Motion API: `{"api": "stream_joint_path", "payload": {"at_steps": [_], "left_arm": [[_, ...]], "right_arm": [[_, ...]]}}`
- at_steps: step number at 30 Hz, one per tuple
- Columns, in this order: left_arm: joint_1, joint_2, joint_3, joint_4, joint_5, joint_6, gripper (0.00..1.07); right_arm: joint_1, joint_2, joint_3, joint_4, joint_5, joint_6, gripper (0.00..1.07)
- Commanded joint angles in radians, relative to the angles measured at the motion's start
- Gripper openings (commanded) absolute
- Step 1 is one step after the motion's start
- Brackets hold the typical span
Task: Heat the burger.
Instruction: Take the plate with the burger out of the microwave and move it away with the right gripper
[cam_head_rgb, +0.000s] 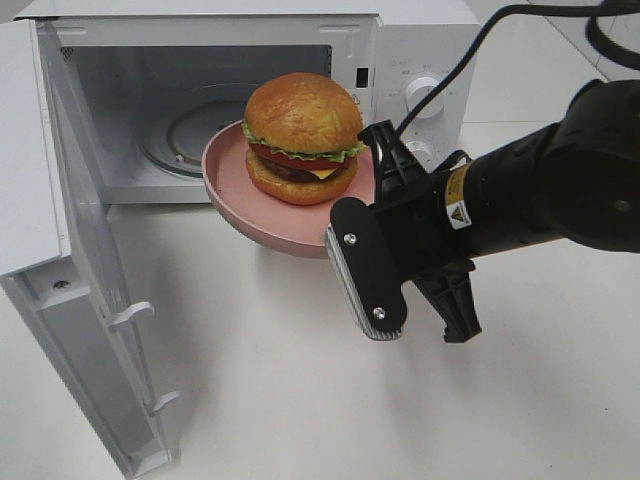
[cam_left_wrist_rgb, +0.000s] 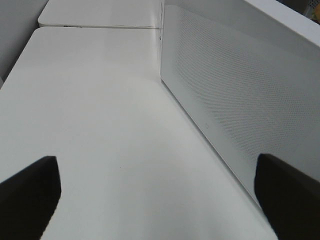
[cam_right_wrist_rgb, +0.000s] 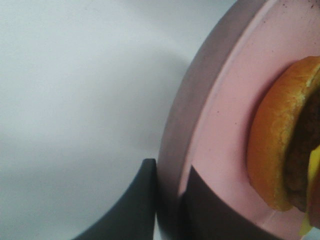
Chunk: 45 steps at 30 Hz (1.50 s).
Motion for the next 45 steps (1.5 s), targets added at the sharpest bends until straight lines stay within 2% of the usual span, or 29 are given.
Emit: {"api": "stream_joint_path", "payload": {"at_steps": [1, 7, 13, 18, 26, 33, 37, 45], "left_arm": [[0.003, -0.019, 0.003, -0.007, -0.005, 0.001, 0.98], [0.003, -0.019, 0.003, -0.007, -0.005, 0.001, 0.98], [0.003, -0.019, 0.003, -0.007, -0.005, 0.001, 0.98], [0.003, -0.019, 0.003, -0.007, -0.005, 0.001, 0.98], [0.003, -0.019, 0.003, -0.007, -0.005, 0.001, 0.98], [0.003, -0.019, 0.003, -0.007, -0.005, 0.001, 0.98], [0.003, -0.019, 0.003, -0.007, -0.005, 0.001, 0.98], [0.003, -0.019, 0.003, -0.007, -0.005, 0.001, 0.98]], "right_arm": [[-0.003, -0.110, 0.062, -0.007, -0.060, 0.006, 0.00], [-0.003, -0.228, 0.151, -0.010, -0.043, 0.006, 0.00], [-0.003, -0.361, 0.201, -0.063, 0.093, 0.026, 0.00], [-0.003, -0.485, 0.237, -0.173, 0.272, 0.173, 0.00], [-0.003, -0.628, 0.273, -0.241, 0.477, 0.337, 0.00], [-0.003, -0.687, 0.284, -0.261, 0.604, 0.425, 0.00], [-0.003, -0.693, 0.284, -0.295, 0.730, 0.567, 0.00], [-0.003, -0.693, 0.284, -0.374, 0.839, 0.812, 0.00]]}}
